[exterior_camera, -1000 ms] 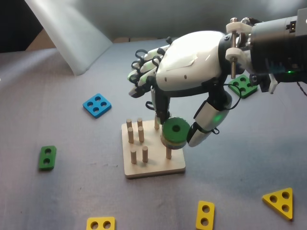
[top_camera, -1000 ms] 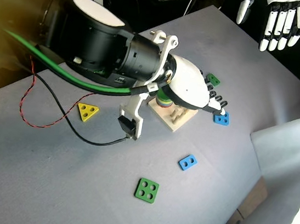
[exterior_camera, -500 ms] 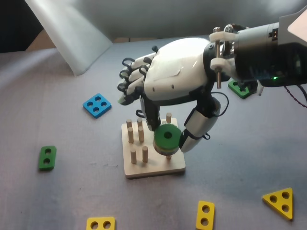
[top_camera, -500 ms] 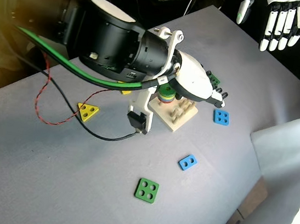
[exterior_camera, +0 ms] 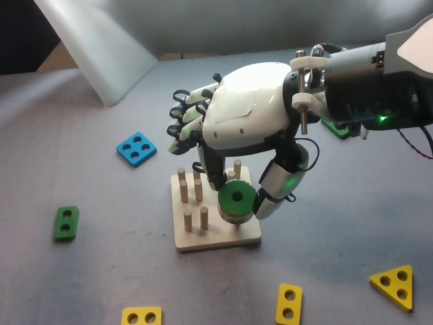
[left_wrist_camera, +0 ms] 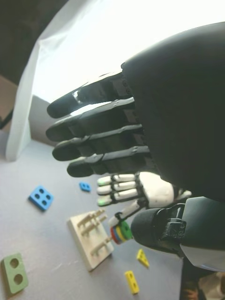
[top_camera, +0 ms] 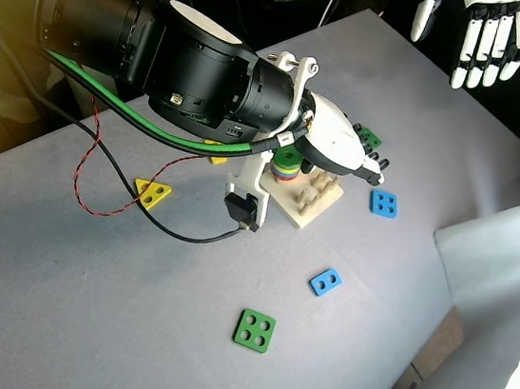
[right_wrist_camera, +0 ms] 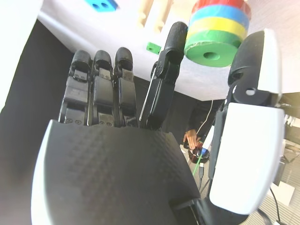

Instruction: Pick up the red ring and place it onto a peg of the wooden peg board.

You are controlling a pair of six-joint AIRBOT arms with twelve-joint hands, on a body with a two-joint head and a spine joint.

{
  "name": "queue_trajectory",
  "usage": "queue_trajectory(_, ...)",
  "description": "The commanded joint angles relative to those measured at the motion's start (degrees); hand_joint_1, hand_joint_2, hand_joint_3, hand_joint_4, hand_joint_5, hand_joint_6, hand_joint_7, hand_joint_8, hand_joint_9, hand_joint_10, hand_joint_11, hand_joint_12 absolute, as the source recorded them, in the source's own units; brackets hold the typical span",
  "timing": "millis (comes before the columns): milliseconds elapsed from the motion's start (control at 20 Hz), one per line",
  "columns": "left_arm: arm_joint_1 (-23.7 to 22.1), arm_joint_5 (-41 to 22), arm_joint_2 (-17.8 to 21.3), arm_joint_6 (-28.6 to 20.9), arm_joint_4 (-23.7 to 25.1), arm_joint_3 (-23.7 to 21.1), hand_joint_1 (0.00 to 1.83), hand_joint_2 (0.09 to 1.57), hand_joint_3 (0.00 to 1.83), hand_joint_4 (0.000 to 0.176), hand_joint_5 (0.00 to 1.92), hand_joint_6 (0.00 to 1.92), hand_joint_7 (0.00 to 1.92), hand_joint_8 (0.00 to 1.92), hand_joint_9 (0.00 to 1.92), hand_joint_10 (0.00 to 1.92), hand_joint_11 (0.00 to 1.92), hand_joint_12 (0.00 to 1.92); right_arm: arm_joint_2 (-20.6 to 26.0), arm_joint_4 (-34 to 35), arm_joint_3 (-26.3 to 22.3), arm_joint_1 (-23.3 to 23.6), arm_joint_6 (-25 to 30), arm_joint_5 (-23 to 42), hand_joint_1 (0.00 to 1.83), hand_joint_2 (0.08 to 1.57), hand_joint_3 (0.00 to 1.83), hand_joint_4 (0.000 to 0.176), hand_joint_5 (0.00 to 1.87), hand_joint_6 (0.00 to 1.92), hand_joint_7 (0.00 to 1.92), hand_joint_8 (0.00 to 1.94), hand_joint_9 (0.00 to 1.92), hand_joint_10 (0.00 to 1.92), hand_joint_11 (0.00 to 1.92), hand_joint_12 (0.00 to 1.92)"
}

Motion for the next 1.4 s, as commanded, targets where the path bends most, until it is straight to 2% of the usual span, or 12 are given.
queue_trajectory(0, -0.3, -1.0, 0.2, -0.1, -1.1, 0.3, 0.0, 1.28, 0.0, 0.0, 0.52, 0.0, 0.5, 0.0, 0.41, 0.0, 0.0, 0.8, -0.2, 1.3, 0.2, 0.0, -0.2, -1.9, 1.1, 1.0, 0.0, 0.169, 1.25, 0.52, 0.3, 0.0, 0.15, 0.0, 0.0, 0.2)
queue_trajectory(200, -0.3, -1.0, 0.3, -0.1, -1.1, 0.3, 0.0, 1.28, 0.0, 0.0, 0.5, 0.0, 0.48, 0.0, 0.39, 0.0, 0.0, 0.77, -0.1, 1.3, 0.5, -0.1, -0.2, -1.9, 1.09, 1.0, 0.0, 0.167, 1.24, 0.55, 0.3, 0.0, 0.15, 0.0, 0.0, 0.18)
queue_trajectory(250, -0.3, -1.0, 0.3, -0.1, -1.1, 0.4, 0.0, 1.28, 0.0, 0.0, 0.51, 0.0, 0.49, 0.0, 0.39, 0.0, 0.0, 0.78, 0.0, 1.3, 0.5, -0.1, -0.2, -1.9, 1.1, 1.0, 0.0, 0.155, 1.24, 0.54, 0.31, 0.0, 0.16, 0.0, 0.0, 0.24)
queue_trajectory(350, -0.3, -1.0, 0.4, -0.1, -1.1, 0.4, 0.0, 1.28, 0.0, 0.0, 0.51, 0.0, 0.49, 0.0, 0.39, 0.0, 0.0, 0.78, 0.0, 1.3, 0.5, -0.1, -0.2, -1.9, 1.1, 1.0, 0.0, 0.173, 1.26, 0.52, 0.3, 0.0, 0.16, 0.0, 0.0, 0.27)
queue_trajectory(500, -0.3, -1.0, 0.4, -0.1, -1.1, 0.4, 0.0, 1.28, 0.0, 0.0, 0.51, 0.0, 0.5, 0.0, 0.4, 0.0, 0.0, 0.79, -0.1, 1.3, 0.5, -0.2, -0.2, -1.9, 1.1, 1.0, 0.0, 0.175, 1.26, 0.51, 0.32, 0.01, 0.17, 0.0, 0.0, 0.27)
queue_trajectory(550, -0.3, -1.0, 0.3, -0.1, -1.1, 0.4, 0.0, 1.28, 0.0, 0.0, 0.52, 0.01, 0.5, 0.0, 0.4, 0.0, 0.0, 0.79, -0.1, 1.3, 0.5, -0.3, -0.2, -2.0, 1.1, 1.0, 0.0, 0.148, 1.26, 0.51, 0.31, 0.0, 0.16, 0.0, 0.0, 0.21)
queue_trajectory(600, -0.3, -1.0, 0.3, -0.1, -1.1, 0.4, 0.0, 1.28, 0.0, 0.0, 0.51, 0.0, 0.49, 0.0, 0.4, 0.0, 0.0, 0.78, -0.1, 1.3, 0.5, -0.5, -0.2, -2.1, 1.1, 1.0, 0.0, 0.151, 1.26, 0.51, 0.31, 0.0, 0.15, 0.0, 0.0, 0.13)
queue_trajectory(800, -0.3, -1.0, 0.3, -0.1, -1.1, 0.4, 0.0, 1.28, 0.0, 0.0, 0.51, 0.0, 0.49, 0.0, 0.39, 0.0, 0.0, 0.77, -0.1, 1.3, 0.6, -1.7, -0.2, -2.7, 1.1, 0.99, 0.0, 0.175, 1.27, 0.49, 0.3, 0.0, 0.15, 0.0, 0.0, 0.19)
queue_trajectory(1100, -0.3, -1.0, 0.3, -0.1, -1.1, 0.4, 0.0, 1.28, 0.0, 0.0, 0.51, 0.0, 0.5, 0.0, 0.4, 0.0, 0.0, 0.79, -0.3, 1.3, 0.5, -2.3, -0.2, -3.1, 1.1, 0.99, 0.0, 0.175, 1.27, 0.49, 0.31, 0.0, 0.16, 0.0, 0.0, 0.27)
queue_trajectory(1200, -0.3, -1.0, 0.3, -0.1, -1.1, 0.4, 0.0, 1.28, 0.0, 0.0, 0.52, 0.0, 0.5, 0.0, 0.41, 0.0, 0.0, 0.8, -0.3, 1.3, 0.5, -2.1, -0.2, -3.2, 1.1, 0.99, 0.0, 0.164, 1.27, 0.5, 0.32, 0.0, 0.16, 0.0, 0.0, 0.25)
queue_trajectory(1250, -0.3, -1.0, 0.3, -0.1, -1.1, 0.4, 0.0, 1.28, 0.0, 0.0, 0.52, 0.0, 0.5, 0.0, 0.41, 0.0, 0.0, 0.8, -0.3, 1.3, 0.6, -1.9, -0.2, -3.2, 1.1, 1.0, 0.0, 0.174, 1.26, 0.51, 0.32, 0.0, 0.17, 0.0, 0.0, 0.27)
queue_trajectory(1350, -0.3, -1.0, 0.3, -0.1, -1.1, 0.4, 0.0, 1.28, 0.0, 0.0, 0.52, 0.0, 0.5, 0.0, 0.41, 0.0, 0.0, 0.8, -0.3, 1.3, 0.6, -1.6, -0.2, -3.2, 1.08, 1.0, 0.0, 0.176, 1.23, 0.54, 0.27, 0.01, 0.1, 0.01, 0.0, 0.08)
